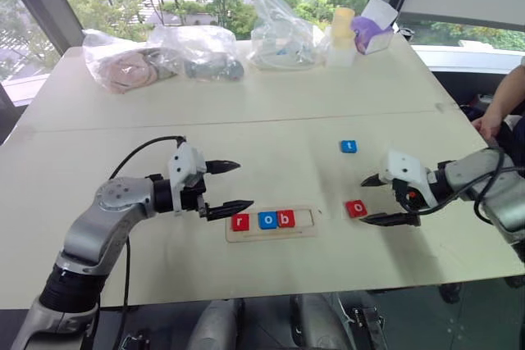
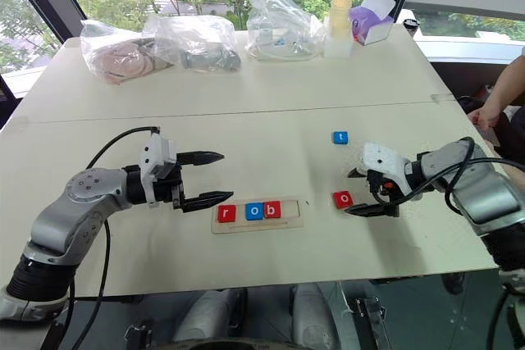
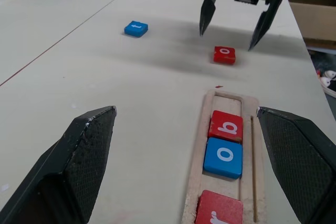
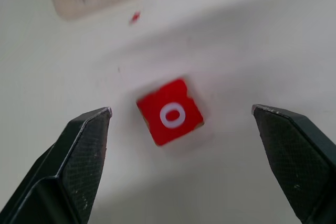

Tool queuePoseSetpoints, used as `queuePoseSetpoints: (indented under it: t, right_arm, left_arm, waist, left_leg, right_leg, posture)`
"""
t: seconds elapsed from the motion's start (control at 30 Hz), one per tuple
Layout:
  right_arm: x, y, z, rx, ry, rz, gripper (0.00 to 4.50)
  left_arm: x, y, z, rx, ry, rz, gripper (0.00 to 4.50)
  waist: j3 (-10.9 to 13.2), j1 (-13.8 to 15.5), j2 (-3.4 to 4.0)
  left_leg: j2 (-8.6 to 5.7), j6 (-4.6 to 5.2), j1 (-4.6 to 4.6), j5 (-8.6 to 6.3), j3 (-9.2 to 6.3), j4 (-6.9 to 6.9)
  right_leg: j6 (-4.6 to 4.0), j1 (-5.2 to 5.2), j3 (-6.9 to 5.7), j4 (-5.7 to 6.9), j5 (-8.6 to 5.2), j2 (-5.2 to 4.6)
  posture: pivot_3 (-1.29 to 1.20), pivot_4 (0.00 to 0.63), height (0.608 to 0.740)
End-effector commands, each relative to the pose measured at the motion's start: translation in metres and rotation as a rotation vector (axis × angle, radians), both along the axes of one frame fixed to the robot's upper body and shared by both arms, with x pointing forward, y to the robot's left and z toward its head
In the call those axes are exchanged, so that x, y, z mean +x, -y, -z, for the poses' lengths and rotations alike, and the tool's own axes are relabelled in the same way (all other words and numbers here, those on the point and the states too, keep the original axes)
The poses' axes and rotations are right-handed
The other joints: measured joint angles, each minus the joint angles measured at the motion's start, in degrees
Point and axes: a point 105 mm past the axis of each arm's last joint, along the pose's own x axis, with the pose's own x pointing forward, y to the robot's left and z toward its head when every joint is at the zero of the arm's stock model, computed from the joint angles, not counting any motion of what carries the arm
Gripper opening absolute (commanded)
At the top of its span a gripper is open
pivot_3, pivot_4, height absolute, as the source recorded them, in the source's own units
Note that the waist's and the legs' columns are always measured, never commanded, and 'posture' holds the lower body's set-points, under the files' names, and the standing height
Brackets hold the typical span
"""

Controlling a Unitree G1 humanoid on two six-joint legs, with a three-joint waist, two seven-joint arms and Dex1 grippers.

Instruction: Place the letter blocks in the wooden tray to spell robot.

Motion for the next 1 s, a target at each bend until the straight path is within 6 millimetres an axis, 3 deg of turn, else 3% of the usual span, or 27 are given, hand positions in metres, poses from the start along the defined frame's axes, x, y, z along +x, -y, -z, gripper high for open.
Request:
queuePoseSetpoints:
  t: [0.03,0.2,0.23,0.3,0.43,0.47,0.57,0.73,1.0]
  right_arm:
    - [0.003,-0.002,0.005,-0.015,0.041,-0.108,4.44]
    - [0.006,-0.004,0.011,-0.020,0.051,-0.147,4.44]
    - [0.007,-0.004,0.012,-0.014,0.056,-0.146,4.22]
    - [0.009,-0.005,0.012,-0.009,0.064,-0.144,3.63]
    - [0.011,-0.010,0.011,0.018,0.075,-0.148,1.48]
    - [0.011,-0.011,0.011,0.022,0.082,-0.150,1.12]
    - [0.014,-0.020,0.002,0.038,0.125,-0.149,1.13]
    - [0.001,-0.061,-0.022,0.106,0.150,-0.217,1.13]
    - [-0.015,-0.099,-0.011,0.097,0.124,-0.245,1.13]
  left_arm:
    - [-0.002,-0.002,-0.012,-0.009,0.054,-0.010,4.50]
    - [-0.002,-0.004,-0.013,-0.006,0.056,-0.018,4.50]
    - [-0.002,-0.004,-0.013,-0.005,0.056,-0.019,4.50]
    - [-0.002,-0.004,-0.014,-0.004,0.056,-0.020,4.50]
    - [-0.002,-0.004,-0.014,-0.002,0.056,-0.021,4.50]
    - [-0.002,-0.004,-0.014,-0.002,0.056,-0.021,4.50]
    - [-0.002,-0.005,-0.013,0.000,0.055,-0.020,4.50]
    - [-0.002,-0.004,-0.013,0.000,0.056,-0.019,4.50]
    - [-0.003,-0.001,-0.013,-0.006,0.052,-0.015,4.50]
  waist:
    - [0.00,0.00,0.00]
    - [0.00,-0.05,0.01]
    - [0.00,-0.03,0.00]
    - [-0.01,-0.02,0.00]
    - [-0.01,0.04,0.00]
    - [-0.01,0.04,0.00]
    - [-0.01,-0.04,0.01]
    - [0.01,0.06,0.03]
    - [0.01,0.28,0.02]
  left_leg:
    - [0.00,0.00,0.00,0.00,-0.01,0.00]
    - [0.00,-0.02,0.03,-0.01,-0.01,0.01]
    - [0.00,-0.02,0.03,0.00,-0.01,0.01]
    - [0.00,-0.02,0.03,0.00,-0.02,0.02]
    - [0.00,-0.03,0.04,0.00,-0.03,0.01]
    - [0.00,-0.03,0.04,0.00,-0.03,0.01]
    - [0.00,-0.03,0.04,0.00,-0.03,0.01]
    - [0.01,-0.03,0.02,0.00,-0.02,-0.01]
    - [-0.01,-0.04,-0.01,-0.01,-0.04,0.01]
  right_leg:
    - [0.00,0.00,0.00,0.00,0.00,0.00]
    - [-0.02,0.00,0.06,0.03,0.01,0.01]
    - [-0.03,0.00,0.06,0.03,0.01,0.01]
    - [-0.04,0.01,0.06,0.03,0.02,0.01]
    - [-0.04,0.00,0.07,0.03,0.02,0.01]
    - [-0.04,0.00,0.07,0.03,0.02,0.01]
    - [-0.05,0.00,0.08,0.03,0.02,0.01]
    - [-0.05,-0.07,0.14,0.07,0.02,0.00]
    - [-0.07,-0.05,0.12,0.04,0.01,-0.04]
  posture:
    - [0.00,0.150,0.740]
    - [0.00,0.150,0.740]
    - [0.00,0.150,0.740]
    - [0.00,0.150,0.740]
    - [0.00,0.150,0.740]
    - [0.00,0.150,0.740]
    - [0.00,0.150,0.740]
    - [0.00,0.150,0.740]
    - [0.00,0.150,0.740]
